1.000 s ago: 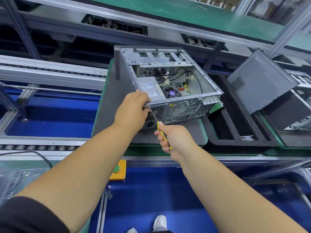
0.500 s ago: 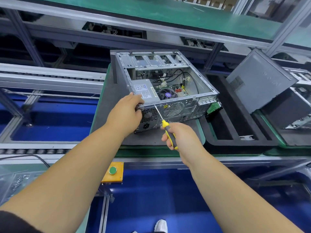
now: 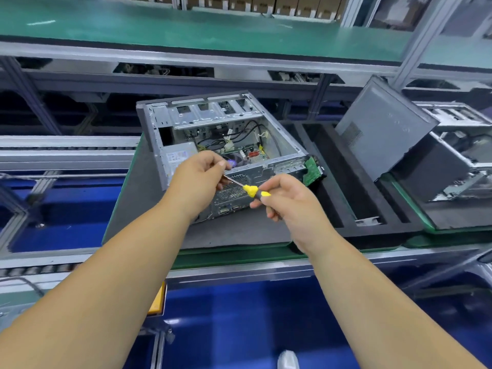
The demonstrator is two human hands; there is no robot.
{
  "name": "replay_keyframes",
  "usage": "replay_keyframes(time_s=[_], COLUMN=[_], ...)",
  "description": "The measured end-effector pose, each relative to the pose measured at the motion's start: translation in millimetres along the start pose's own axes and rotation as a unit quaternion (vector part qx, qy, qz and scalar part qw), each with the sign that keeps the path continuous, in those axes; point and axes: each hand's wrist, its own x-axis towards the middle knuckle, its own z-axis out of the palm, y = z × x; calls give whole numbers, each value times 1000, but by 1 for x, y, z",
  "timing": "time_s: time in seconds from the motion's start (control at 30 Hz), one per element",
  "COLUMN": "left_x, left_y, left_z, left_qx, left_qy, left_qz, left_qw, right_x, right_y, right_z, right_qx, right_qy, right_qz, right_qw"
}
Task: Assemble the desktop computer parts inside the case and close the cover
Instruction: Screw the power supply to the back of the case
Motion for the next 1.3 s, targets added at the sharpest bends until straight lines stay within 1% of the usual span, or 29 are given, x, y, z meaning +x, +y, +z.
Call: replay_keyframes(time_s=[0.1,0.27,0.37,0.5,0.67,0.73,0.8,0.87,0.93,1.0,1.1,1.3], left_x=[4,10,15,25,35,38,39,39,38,37,37,34], left_y=[-2,-3,-1,-3,-20,-28,-35,-41,-45,-47,-47,-41], left_z=[31,97,143,192,226,233,236,241,246,249,252,254], left_qx=[17,19,4,-4,-2,13,25,31,28,25,25,55], left_qy=[-39,-91,-106,-109,-86,-73,-59,-42,-27,-20,-20,-11], left_qz=[-15,-45,-67,-103,-153,-167,-178,-189,-201,-214,-227,-238], left_qw=[999,995,992,989,984,983,982,981,979,976,973,970], right_x=[7,23,34,49,69,77,83,89,95,100,106,116], right_y=[6,17,25,38,57,67,77,90,102,113,126,137], right_z=[-42,-120,-161,-205,-248,-261,-268,-272,-273,-272,-267,-261], right_qx=[27,159,151,98,42,-5,-77,-167,-267,-330,-374,-428], right_qy=[25,100,111,108,103,107,104,76,38,5,-35,-72], right_qz=[2,38,44,44,32,30,29,27,25,23,23,-7], right_qw=[999,981,981,988,993,994,991,983,963,944,927,901])
